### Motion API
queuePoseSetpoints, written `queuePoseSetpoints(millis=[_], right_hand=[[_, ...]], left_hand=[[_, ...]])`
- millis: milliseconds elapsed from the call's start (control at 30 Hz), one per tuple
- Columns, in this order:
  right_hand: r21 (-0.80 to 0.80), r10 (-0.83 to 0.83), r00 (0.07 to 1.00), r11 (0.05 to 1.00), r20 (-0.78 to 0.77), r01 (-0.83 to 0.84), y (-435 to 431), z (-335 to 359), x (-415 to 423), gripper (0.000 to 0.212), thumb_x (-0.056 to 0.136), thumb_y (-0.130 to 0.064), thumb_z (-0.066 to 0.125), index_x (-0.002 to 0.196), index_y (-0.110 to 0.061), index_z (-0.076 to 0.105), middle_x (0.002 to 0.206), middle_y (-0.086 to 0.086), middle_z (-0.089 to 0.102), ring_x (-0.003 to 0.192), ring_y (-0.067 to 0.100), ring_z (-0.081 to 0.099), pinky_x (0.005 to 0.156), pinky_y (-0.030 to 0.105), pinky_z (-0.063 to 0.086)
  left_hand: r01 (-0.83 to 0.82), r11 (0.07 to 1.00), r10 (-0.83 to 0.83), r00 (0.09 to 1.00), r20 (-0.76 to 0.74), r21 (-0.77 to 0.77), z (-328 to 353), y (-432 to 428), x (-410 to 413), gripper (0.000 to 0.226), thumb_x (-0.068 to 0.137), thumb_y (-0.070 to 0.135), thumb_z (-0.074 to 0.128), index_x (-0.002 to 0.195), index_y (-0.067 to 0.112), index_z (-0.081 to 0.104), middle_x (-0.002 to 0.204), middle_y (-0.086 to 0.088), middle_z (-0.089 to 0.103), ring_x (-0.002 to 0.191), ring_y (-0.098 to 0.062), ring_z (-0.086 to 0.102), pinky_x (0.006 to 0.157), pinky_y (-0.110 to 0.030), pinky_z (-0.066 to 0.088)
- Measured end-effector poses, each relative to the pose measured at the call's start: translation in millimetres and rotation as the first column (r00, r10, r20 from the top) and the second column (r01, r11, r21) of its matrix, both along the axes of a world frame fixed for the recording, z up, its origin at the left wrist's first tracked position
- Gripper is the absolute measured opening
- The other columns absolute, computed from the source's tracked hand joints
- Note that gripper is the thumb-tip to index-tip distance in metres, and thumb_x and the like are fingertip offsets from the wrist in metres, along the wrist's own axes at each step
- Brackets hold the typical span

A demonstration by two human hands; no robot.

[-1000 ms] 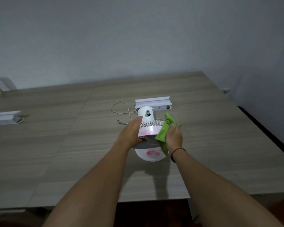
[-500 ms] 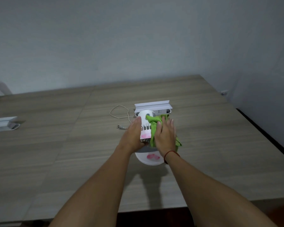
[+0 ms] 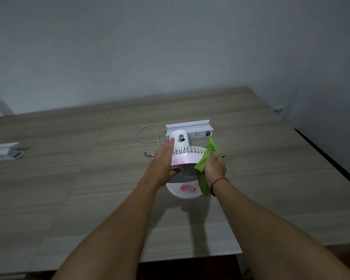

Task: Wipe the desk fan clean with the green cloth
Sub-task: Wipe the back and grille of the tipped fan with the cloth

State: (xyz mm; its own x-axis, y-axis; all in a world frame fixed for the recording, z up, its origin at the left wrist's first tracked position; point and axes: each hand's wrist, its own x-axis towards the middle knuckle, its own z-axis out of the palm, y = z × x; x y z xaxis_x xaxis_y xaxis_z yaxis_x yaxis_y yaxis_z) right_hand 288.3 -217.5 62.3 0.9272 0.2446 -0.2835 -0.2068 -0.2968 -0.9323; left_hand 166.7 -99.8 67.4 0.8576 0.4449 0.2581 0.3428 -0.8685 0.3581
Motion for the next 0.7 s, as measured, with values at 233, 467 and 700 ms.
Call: queuePoseSetpoints(millis=[233,467,700], right_hand=[[-0.149,0.261,0.811,0.965,0.523,-0.214,5.0,4.3,-25.3,0.050,0.102,-0.030,0.027,0.148,-0.010,0.032,0.158,0.012,0.027,0.150,0.025,0.014,0.123,0.041,0.013],[0.078,0.114,0.991,0.990,0.066,-0.119,3.1,-12.8,8.7,0.051,0.101,-0.038,0.027,0.118,-0.001,0.059,0.108,0.015,0.060,0.095,0.026,0.054,0.084,0.030,0.042],[0.097,0.020,0.979,0.995,-0.201,0.000,17.3,-24.4,16.8,0.054,0.095,-0.041,0.035,0.114,0.000,0.064,0.119,0.019,0.064,0.108,0.036,0.060,0.100,0.047,0.047]], left_hand=[[0.017,0.999,-0.019,0.997,0.074,0.038,-0.2,-8.1,-11.2,0.096,0.080,0.023,0.074,0.147,-0.009,0.013,0.158,-0.026,0.014,0.149,-0.034,0.009,0.120,-0.033,0.007],[0.038,0.998,-0.042,0.996,0.084,0.040,-7.9,7.9,-14.4,0.086,0.080,0.019,0.073,0.148,0.000,0.025,0.157,-0.015,0.027,0.148,-0.030,0.022,0.118,-0.047,0.026],[0.005,0.999,-0.010,0.995,0.103,0.044,-10.7,15.5,-13.4,0.089,0.077,0.015,0.077,0.148,-0.002,0.025,0.158,-0.018,0.025,0.149,-0.030,0.020,0.122,-0.037,0.016]])
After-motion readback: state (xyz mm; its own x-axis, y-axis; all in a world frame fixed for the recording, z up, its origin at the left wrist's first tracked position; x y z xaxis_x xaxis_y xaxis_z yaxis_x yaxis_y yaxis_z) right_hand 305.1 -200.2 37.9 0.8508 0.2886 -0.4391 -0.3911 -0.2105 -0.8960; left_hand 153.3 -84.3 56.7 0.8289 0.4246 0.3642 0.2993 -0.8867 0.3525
